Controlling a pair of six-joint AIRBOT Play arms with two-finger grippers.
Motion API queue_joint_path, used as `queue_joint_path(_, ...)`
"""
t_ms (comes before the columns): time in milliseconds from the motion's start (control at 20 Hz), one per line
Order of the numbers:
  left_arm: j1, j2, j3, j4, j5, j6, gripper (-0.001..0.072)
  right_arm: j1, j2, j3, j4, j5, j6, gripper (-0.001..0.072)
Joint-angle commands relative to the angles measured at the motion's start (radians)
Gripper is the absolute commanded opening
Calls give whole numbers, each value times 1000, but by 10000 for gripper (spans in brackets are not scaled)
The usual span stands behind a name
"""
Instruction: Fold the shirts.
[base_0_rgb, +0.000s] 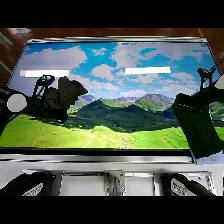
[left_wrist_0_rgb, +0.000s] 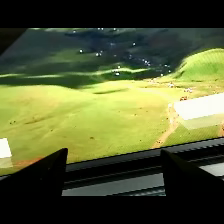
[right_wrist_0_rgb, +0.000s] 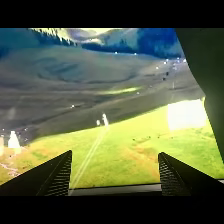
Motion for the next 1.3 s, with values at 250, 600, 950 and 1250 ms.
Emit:
queue_joint_path(250, 0, 1, 0, 0, 0, 0, 678, 1, 0, 1, 0, 0, 0, 663)
queue_joint_path(600, 0, 1, 0, 0, 0, 0, 678, 1, 0, 1, 0, 0, 0, 663)
queue_joint_path(950, 0, -2, 0, -18, 111, 0, 679, 1, 0, 1, 0, -2, 0, 662)
queue_joint_path(1250, 0, -7, 0, -150, 289, 1, 679, 1, 0, 1, 8, -17, -3, 662)
